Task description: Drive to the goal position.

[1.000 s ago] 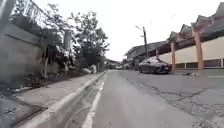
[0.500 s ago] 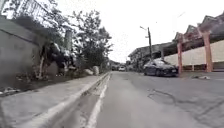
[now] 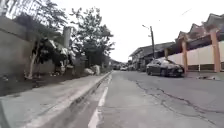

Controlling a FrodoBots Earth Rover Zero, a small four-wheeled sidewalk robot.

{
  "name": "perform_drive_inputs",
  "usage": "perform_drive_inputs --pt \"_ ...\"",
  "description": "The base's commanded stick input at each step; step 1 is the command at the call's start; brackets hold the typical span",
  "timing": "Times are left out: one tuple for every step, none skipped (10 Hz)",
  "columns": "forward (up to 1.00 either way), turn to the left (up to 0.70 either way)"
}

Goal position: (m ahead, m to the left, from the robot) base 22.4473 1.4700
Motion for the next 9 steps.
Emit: perform_drive_inputs --pt "1.0 0.0" --pt "1.0 0.0" --pt "1.0 0.0" --pt "1.0 0.0" --pt "1.0 0.0" --pt "1.0 0.0" --pt "1.0 0.0" --pt "1.0 0.0" --pt "1.0 0.0"
